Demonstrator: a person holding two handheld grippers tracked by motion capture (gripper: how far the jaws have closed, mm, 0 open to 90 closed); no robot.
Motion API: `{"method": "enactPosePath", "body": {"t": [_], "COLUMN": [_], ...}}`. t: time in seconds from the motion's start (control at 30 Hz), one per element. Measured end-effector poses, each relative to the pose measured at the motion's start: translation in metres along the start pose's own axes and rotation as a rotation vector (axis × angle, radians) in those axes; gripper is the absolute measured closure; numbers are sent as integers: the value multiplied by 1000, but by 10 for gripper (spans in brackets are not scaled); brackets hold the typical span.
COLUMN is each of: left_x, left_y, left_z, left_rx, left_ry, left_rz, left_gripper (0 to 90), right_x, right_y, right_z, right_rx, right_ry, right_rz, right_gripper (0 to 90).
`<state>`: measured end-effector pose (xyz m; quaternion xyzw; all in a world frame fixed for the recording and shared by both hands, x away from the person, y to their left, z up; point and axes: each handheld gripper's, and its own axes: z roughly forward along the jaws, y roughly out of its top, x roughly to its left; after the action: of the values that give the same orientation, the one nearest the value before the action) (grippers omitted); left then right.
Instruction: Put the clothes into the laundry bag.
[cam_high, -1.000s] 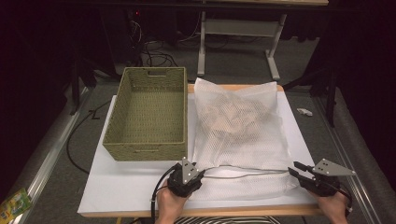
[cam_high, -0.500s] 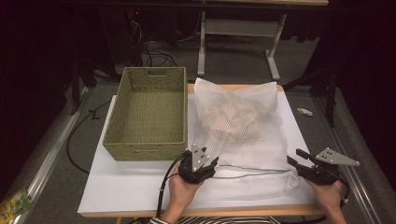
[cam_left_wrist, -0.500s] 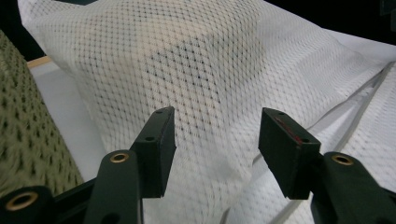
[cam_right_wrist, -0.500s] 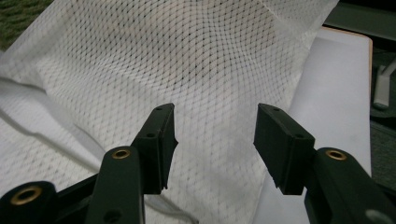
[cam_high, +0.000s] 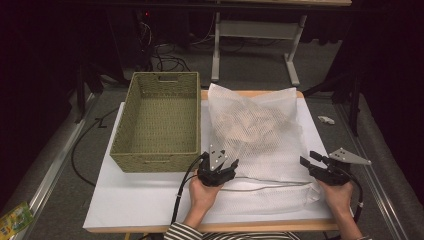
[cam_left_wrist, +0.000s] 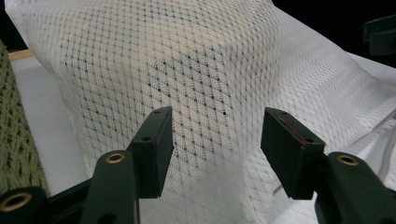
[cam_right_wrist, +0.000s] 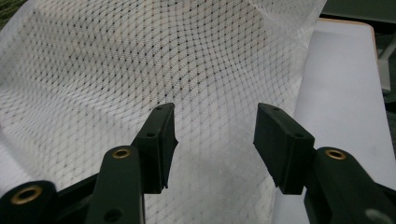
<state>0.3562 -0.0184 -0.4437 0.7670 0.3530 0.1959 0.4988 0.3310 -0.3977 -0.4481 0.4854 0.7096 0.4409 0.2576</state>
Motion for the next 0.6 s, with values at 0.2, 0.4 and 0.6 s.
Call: {"method": "enactPosePath", "body": {"t": [0.2,0.4,0.6], "left_x": [3,6,10], "left_y": [-4,-9,-15], "left_z": [10,19,25], "left_rx": [18,45,56], "left_ry": [24,41,49], "left_rz": [1,3,-20], "left_gripper": [424,406,398], "right_x": [-2,-3,-4], "right_y": [-1,-4,-9], "right_z": [11,18,25], "right_rx": [10,20,38], "right_ry": [-11,-35,-52], "right_rz": [8,3,0], "right_gripper": [485,483,480]}}
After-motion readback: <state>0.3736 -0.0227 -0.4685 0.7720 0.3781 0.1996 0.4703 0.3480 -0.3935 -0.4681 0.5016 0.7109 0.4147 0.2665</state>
